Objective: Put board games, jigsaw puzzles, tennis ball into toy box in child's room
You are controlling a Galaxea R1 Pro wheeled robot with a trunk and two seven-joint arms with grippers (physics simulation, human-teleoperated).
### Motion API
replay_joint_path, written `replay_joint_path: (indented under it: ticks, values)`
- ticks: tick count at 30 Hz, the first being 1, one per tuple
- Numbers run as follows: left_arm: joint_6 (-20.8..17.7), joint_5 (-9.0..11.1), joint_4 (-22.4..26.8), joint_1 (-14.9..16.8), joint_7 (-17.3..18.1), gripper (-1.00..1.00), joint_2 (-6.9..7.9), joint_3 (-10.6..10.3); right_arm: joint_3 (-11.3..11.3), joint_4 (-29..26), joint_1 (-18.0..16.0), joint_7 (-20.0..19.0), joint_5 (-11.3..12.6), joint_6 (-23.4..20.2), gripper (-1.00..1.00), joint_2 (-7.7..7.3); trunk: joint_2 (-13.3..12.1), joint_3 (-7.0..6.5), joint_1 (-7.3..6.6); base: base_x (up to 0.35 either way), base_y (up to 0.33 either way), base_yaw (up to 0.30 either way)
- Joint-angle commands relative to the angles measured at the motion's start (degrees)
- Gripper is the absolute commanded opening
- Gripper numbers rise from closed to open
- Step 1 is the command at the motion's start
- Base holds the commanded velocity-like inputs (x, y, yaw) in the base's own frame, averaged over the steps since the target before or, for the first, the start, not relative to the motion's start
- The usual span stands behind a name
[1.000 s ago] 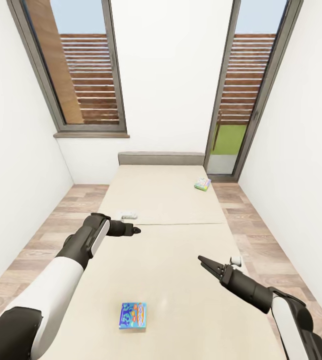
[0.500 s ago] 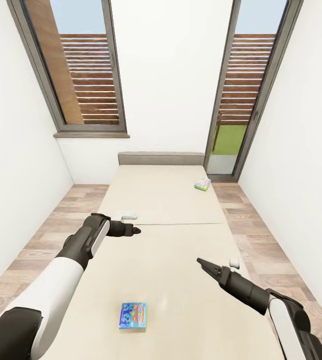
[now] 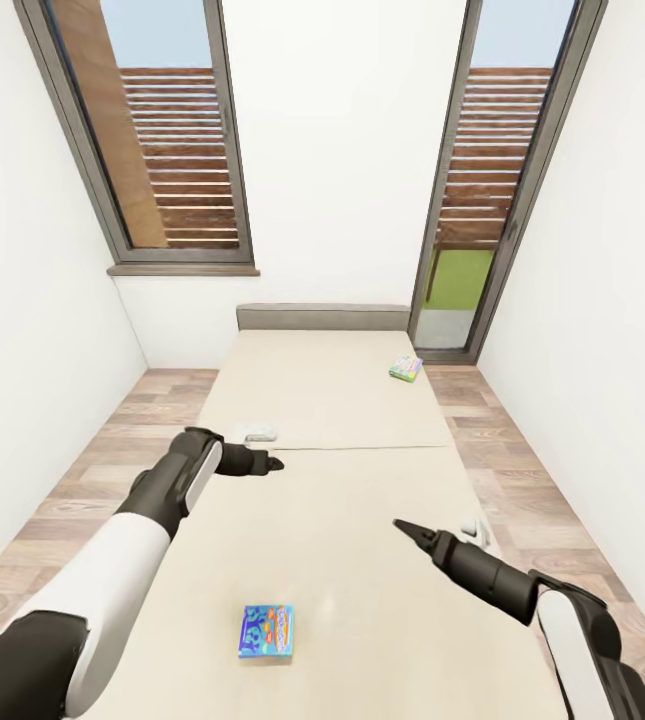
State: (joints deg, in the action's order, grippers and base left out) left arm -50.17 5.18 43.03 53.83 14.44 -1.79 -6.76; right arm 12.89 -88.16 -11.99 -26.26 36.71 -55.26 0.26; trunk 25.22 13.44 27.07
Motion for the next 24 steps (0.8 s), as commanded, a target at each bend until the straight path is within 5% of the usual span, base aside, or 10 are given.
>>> replay_joint_path:
  ticks: [1, 7, 15, 24]
  values:
    - [-0.3, 0.5, -0.5, 0.1, -0.3, 1.00, -0.18, 0.0, -0.1, -0.2, -0.1, -0.1, -0.4, -0.4, 1.00, 0.22, 0.1, 0.11, 0.03, 0.000, 0.000, 0.000]
    - [-0.4, 0.6, -4.5, 0.3, -0.3, 1.00, -1.54, 0.1, -1.9, -0.9, -0.1, 4.6, -0.9, -0.4, 1.00, 1.36, 0.1, 0.11, 0.03, 0.000, 0.000, 0.000]
    - [-1.1, 0.6, -7.1, 1.7, -1.1, 1.00, -4.09, 0.4, -6.4, -2.4, -0.1, 22.5, -0.9, -0.5, 1.00, 2.06, 0.1, 0.11, 0.03, 0.000, 0.000, 0.000]
    - [1.6, 0.6, -11.3, 2.2, -2.9, 1.00, -4.25, 0.5, -13.3, -2.6, -0.1, 39.7, -1.0, -0.5, 1.00, 4.86, 0.1, 0.11, 0.03, 0.000, 0.000, 0.000]
